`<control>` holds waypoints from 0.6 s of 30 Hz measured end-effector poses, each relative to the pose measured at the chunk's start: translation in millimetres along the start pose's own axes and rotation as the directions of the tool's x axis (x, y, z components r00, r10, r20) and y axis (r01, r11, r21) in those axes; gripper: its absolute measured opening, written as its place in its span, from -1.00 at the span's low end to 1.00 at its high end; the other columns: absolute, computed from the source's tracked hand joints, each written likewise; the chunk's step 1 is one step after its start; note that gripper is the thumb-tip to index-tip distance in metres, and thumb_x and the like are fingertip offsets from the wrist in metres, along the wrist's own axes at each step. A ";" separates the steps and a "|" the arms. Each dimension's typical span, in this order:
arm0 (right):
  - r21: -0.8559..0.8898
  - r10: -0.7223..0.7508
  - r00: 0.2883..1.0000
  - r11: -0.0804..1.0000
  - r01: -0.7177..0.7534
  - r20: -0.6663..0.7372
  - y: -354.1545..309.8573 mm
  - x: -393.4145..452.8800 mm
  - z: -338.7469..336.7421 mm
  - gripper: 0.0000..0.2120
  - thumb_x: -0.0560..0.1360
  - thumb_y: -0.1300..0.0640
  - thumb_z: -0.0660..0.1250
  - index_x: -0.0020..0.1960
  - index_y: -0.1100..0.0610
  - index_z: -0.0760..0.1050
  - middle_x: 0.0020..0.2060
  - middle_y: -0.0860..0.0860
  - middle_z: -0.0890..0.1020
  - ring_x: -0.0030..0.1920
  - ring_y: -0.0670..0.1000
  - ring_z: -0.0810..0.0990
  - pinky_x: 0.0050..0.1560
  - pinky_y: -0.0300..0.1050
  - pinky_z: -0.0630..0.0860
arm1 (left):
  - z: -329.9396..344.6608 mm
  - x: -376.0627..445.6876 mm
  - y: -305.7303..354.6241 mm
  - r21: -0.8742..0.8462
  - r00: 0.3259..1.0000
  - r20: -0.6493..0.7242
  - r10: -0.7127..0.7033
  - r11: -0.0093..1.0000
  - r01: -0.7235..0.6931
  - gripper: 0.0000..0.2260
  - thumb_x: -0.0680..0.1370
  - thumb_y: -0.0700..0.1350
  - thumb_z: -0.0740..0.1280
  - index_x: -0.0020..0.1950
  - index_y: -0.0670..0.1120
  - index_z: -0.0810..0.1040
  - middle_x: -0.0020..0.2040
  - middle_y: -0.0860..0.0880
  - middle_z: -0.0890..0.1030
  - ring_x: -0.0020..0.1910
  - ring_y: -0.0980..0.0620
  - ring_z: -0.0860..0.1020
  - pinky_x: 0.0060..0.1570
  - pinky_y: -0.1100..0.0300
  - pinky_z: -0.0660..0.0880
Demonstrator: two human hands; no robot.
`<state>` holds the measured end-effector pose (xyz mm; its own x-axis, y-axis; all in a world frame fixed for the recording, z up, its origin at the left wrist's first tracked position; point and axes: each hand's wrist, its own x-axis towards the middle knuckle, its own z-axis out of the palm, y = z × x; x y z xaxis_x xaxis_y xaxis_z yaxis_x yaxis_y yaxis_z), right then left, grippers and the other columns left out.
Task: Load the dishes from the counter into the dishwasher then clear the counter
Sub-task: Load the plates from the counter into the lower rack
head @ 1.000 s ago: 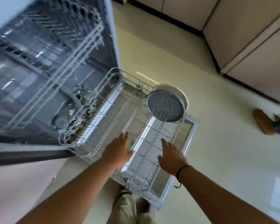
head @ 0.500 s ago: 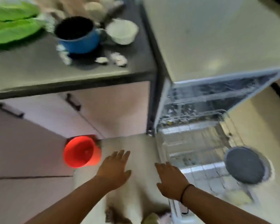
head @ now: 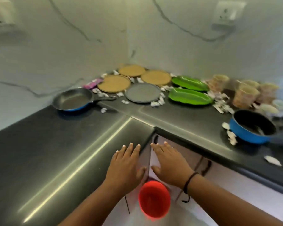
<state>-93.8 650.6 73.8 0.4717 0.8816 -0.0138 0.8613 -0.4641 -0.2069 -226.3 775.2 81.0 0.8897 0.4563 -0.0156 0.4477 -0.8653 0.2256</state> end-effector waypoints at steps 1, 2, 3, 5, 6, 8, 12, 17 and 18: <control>-0.006 -0.028 1.000 1.000 0.028 -0.010 -6.4 24.7 -9.7 -0.26 0.50 -0.12 0.24 0.56 0.03 -0.02 0.51 0.04 0.19 0.54 0.12 0.05 0.51 0.04 0.07 | -9.1 11.2 -10.2 -0.011 0.999 -0.033 -0.035 0.999 0.034 -0.30 0.56 0.26 0.12 0.57 0.04 -0.09 0.58 -0.04 -0.01 0.55 -0.05 -0.03 0.51 0.01 -0.03; -0.012 -0.044 0.999 0.999 0.044 -0.020 -10.1 45.4 -17.6 -0.26 0.51 -0.13 0.24 0.56 0.02 -0.03 0.52 0.03 0.18 0.54 0.11 0.04 0.51 0.04 0.08 | -16.6 21.3 -18.4 -0.005 0.996 -0.064 -0.056 0.998 0.056 -0.30 0.55 0.25 0.13 0.57 0.04 -0.09 0.58 -0.04 0.00 0.55 -0.05 -0.03 0.51 0.02 -0.03; -0.014 -0.060 0.998 0.998 0.060 -0.022 -12.9 67.2 -23.6 -0.26 0.51 -0.14 0.24 0.56 0.02 -0.02 0.52 0.03 0.17 0.54 0.11 0.03 0.51 0.05 0.08 | -25.0 31.9 -28.2 -0.013 0.993 -0.091 -0.080 0.997 0.079 -0.30 0.55 0.25 0.14 0.57 0.03 -0.08 0.58 -0.04 0.02 0.55 -0.05 -0.01 0.51 0.02 -0.01; -0.005 -0.078 0.997 0.997 0.078 -0.001 -14.6 107.5 -30.9 -0.27 0.52 -0.15 0.25 0.56 0.03 0.00 0.52 0.03 0.16 0.54 0.11 0.04 0.50 0.08 0.09 | -37.8 53.3 -46.6 -0.028 0.982 -0.112 -0.150 0.989 0.148 -0.31 0.55 0.25 0.15 0.57 0.03 -0.04 0.58 -0.05 0.05 0.55 -0.06 0.02 0.50 0.02 0.03; -0.006 -0.095 0.995 0.995 0.095 0.006 -13.0 128.4 -33.0 -0.27 0.52 -0.15 0.25 0.55 0.04 0.02 0.52 0.03 0.17 0.53 0.12 0.05 0.50 0.08 0.10 | -42.1 65.9 -55.9 -0.019 0.976 -0.120 -0.179 0.984 0.178 -0.31 0.55 0.25 0.15 0.57 0.02 -0.03 0.57 -0.05 0.06 0.54 -0.06 0.03 0.50 0.02 0.04; -0.010 -0.126 0.992 0.992 0.126 0.004 -4.5 167.6 -35.2 -0.29 0.50 -0.17 0.25 0.53 0.04 0.06 0.50 0.04 0.21 0.52 0.11 0.09 0.49 0.10 0.14 | -47.7 93.7 -69.4 -0.010 0.966 -0.123 -0.228 0.973 0.229 -0.31 0.55 0.27 0.14 0.57 0.02 -0.02 0.57 -0.06 0.07 0.54 -0.07 0.05 0.50 0.01 0.06; 0.041 -0.101 0.995 0.994 0.100 0.020 31.8 232.8 -43.9 -0.32 0.49 -0.14 0.27 0.50 0.05 0.12 0.46 0.04 0.28 0.48 0.12 0.16 0.44 0.08 0.23 | -56.0 153.5 -68.9 -0.124 0.942 -0.062 -0.329 0.939 0.319 -0.31 0.54 0.26 0.19 0.57 0.02 0.03 0.56 -0.05 0.11 0.53 -0.04 0.11 0.47 0.04 0.12; 0.034 -0.060 0.994 0.998 0.057 0.089 97.1 297.7 -56.6 -0.33 0.48 -0.13 0.27 0.49 0.07 0.14 0.43 0.08 0.32 0.45 0.13 0.21 0.40 0.09 0.29 | -57.0 237.5 -44.6 -0.381 0.902 0.044 -0.429 0.828 0.412 -0.33 0.52 0.22 0.28 0.54 0.01 0.14 0.52 -0.02 0.23 0.47 -0.02 0.24 0.40 0.09 0.23; 0.028 -0.052 0.994 0.998 0.049 0.098 109.3 311.3 -59.6 -0.33 0.48 -0.12 0.26 0.50 0.07 0.13 0.43 0.08 0.31 0.45 0.14 0.21 0.40 0.09 0.29 | -56.6 255.0 -41.6 -0.422 0.890 0.064 -0.452 0.796 0.435 -0.35 0.52 0.20 0.29 0.53 0.00 0.17 0.51 -0.03 0.25 0.46 -0.02 0.26 0.39 0.09 0.24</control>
<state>158.4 869.2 105.1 0.4058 0.9086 -0.0990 0.8778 -0.4176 -0.2347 -23.1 939.3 122.8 0.5951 0.7836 -0.1786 0.7053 -0.4026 0.5835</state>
